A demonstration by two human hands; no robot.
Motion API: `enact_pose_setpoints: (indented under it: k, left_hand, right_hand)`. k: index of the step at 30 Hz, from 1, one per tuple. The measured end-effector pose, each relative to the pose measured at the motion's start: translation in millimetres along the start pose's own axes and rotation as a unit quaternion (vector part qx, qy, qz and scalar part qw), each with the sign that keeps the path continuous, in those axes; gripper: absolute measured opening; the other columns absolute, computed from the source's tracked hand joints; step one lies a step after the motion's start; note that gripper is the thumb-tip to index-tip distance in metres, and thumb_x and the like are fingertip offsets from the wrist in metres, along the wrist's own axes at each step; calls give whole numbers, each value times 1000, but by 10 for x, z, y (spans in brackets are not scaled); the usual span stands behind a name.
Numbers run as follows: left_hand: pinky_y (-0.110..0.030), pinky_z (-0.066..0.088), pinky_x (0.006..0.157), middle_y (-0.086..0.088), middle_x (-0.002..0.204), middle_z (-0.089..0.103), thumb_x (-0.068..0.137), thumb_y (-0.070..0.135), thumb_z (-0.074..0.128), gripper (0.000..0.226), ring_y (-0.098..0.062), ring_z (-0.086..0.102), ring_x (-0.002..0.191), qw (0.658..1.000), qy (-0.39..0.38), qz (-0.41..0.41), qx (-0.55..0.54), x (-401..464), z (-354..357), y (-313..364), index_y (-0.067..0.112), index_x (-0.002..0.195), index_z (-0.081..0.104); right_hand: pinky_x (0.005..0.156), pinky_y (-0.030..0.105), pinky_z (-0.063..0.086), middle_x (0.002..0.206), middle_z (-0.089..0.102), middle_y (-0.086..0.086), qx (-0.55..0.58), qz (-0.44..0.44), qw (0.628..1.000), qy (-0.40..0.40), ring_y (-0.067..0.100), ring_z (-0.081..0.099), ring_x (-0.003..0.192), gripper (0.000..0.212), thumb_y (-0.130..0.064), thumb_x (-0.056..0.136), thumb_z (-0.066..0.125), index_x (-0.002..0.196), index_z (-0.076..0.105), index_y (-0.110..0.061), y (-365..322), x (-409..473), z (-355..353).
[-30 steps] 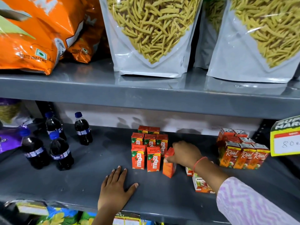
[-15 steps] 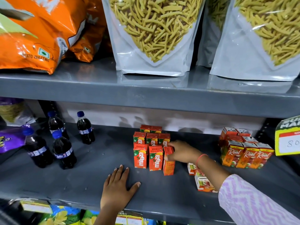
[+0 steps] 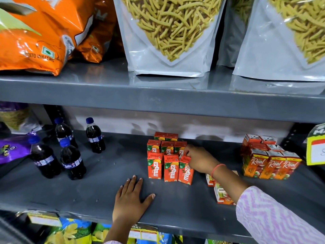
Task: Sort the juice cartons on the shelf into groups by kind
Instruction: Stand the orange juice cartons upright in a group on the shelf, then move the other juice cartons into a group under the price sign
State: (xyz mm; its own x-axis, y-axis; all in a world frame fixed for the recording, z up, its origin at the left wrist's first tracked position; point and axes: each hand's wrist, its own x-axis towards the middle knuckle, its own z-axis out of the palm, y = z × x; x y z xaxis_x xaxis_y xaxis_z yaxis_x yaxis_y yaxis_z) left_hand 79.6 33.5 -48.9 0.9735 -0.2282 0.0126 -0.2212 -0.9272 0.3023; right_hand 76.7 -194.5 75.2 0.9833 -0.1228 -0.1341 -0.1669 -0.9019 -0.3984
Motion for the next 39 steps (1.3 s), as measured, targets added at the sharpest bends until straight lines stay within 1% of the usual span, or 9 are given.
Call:
enact_pose_setpoints:
  k: [9,13,19,22,24,27,31,36,39]
  left_hand:
    - [-34,6,118,5,157,9,45,90,-3,120,-13,5,145,1000,-21,-4,-2,-19,-37,26,26,145,15]
    - [-34,5,119,4,158,6,80,73,29,84,-15,3,145,999,-33,2,-3,-36,-58,42,24,146,12]
    - [-37,2,119,-4,158,1,83,67,11,82,-21,-1,145,999,-32,-6,9,-102,32,161,15,146,4]
    - [-43,16,117,-14,155,18,85,58,14,78,-31,17,142,999,-28,-20,24,-218,102,408,7,143,20]
    - [-53,47,95,-24,130,55,85,44,32,62,-41,54,117,998,-33,18,41,-256,188,577,0,121,55]
    - [-52,56,68,-22,99,72,86,45,25,64,-41,69,87,996,-42,64,51,-334,352,781,0,95,70]
    - [-42,58,71,-14,100,73,92,44,-5,86,-33,70,90,990,-51,117,68,-489,505,1140,5,96,71]
    - [-39,57,75,-14,106,72,79,47,30,61,-31,69,94,982,-74,158,67,-525,585,1543,7,99,71]
    - [-41,32,110,-18,146,37,90,43,33,59,-33,36,135,984,-88,153,13,-533,539,1828,5,136,39]
  right_hand:
    - [97,33,47,132,58,16,170,-5,984,46,26,55,122,51,13,80,52,127,46,-5,194,-50,172]
    - [103,30,41,140,51,10,269,-13,960,78,21,48,130,58,9,83,55,136,41,-11,265,-178,302]
    - [98,38,45,127,58,15,126,155,956,215,32,53,118,45,7,78,48,119,57,-9,849,-558,314]
    - [93,40,49,130,56,13,25,213,973,84,32,54,117,41,-8,84,46,124,50,-14,1177,-819,245]
    - [93,39,51,133,57,6,30,182,983,16,26,58,117,37,-24,89,47,126,47,-23,1300,-939,239]
    - [91,39,51,135,56,2,16,174,985,6,24,58,117,41,-30,87,48,128,45,-29,1415,-991,298]
    - [74,30,46,124,59,8,-6,220,975,-5,28,59,109,45,-11,72,67,114,52,-12,1530,-1073,339]
    - [52,22,39,93,51,3,168,229,958,-31,18,52,81,42,-8,70,74,96,42,-14,1747,-1335,7]
    - [58,23,47,85,52,-2,290,223,930,-41,13,52,76,36,-5,72,75,90,48,-20,1948,-1487,-297]
